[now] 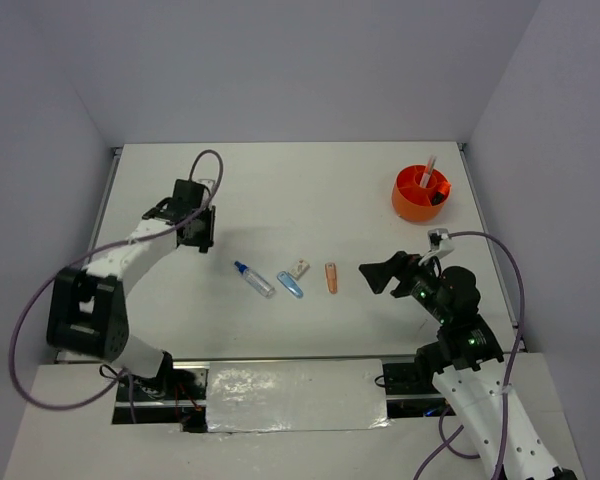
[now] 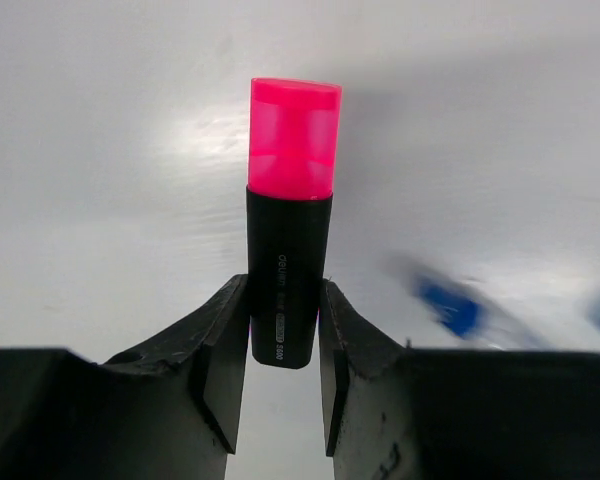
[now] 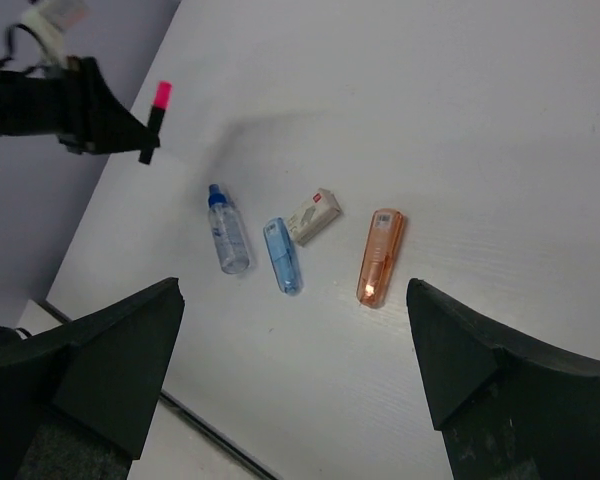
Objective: Sort the stationery into containers
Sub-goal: Pick up the pen from the center of the board, then place the pen in the storage box.
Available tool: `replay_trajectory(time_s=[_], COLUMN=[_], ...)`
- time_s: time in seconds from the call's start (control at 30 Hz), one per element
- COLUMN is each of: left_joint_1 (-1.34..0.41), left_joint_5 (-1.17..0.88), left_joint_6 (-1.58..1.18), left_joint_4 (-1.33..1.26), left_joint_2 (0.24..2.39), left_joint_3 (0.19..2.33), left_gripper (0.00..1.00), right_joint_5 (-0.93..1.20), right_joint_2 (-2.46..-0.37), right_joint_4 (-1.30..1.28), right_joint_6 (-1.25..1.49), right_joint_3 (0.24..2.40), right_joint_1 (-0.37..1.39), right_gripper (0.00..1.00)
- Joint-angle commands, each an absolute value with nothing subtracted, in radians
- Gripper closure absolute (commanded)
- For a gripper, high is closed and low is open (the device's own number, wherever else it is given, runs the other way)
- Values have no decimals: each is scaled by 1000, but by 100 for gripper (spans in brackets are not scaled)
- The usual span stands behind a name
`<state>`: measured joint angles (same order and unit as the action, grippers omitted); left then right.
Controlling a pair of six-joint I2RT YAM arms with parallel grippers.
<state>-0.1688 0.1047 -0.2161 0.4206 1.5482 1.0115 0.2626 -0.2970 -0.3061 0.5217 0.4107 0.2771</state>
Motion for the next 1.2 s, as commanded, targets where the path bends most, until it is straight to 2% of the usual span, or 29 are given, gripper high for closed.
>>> replay_trajectory(time_s=[0.0,0.1,0.23,0.5,0.6,0.73,0.97,1.07,1.17], left_joint_1=[-363,-585,-717,-994,-1006,-1008,-1008,-1008,-1008], left_joint_5=[113,69,-32,-11,-5,-5,-5,-5,-9], left_joint_6=[-236,-261,-330,-325,-327,-328,-318,-316,-322], left_joint_4=[379,294,100,-127,-172,-205,-192,-184,-196], left_joint_2=[1297,1134,955,972,1008,1048,1126,1146,1147], left_joint_3=[1038,981,849,753,750,773,850,865,859], left_gripper=[100,100,100,100,100,100,100,100,100], right_joint_5=[267,239,235,322,302,197,161,156,137], right_joint_2=[-336,-344,-350,-474,-505,-590,-649,-678,-713], right_joint_4=[-212,-155,-89,81,159,130,236,244,244], right_joint_6=[598,696,808,942,948,894,887,859,825], right_joint_3=[419,436,465,509,489,511,477,495,518], right_joint_1=[281,281,285,328,391,517,592,600,600], right_gripper=[0,0,1,2,3,4,5,10,32])
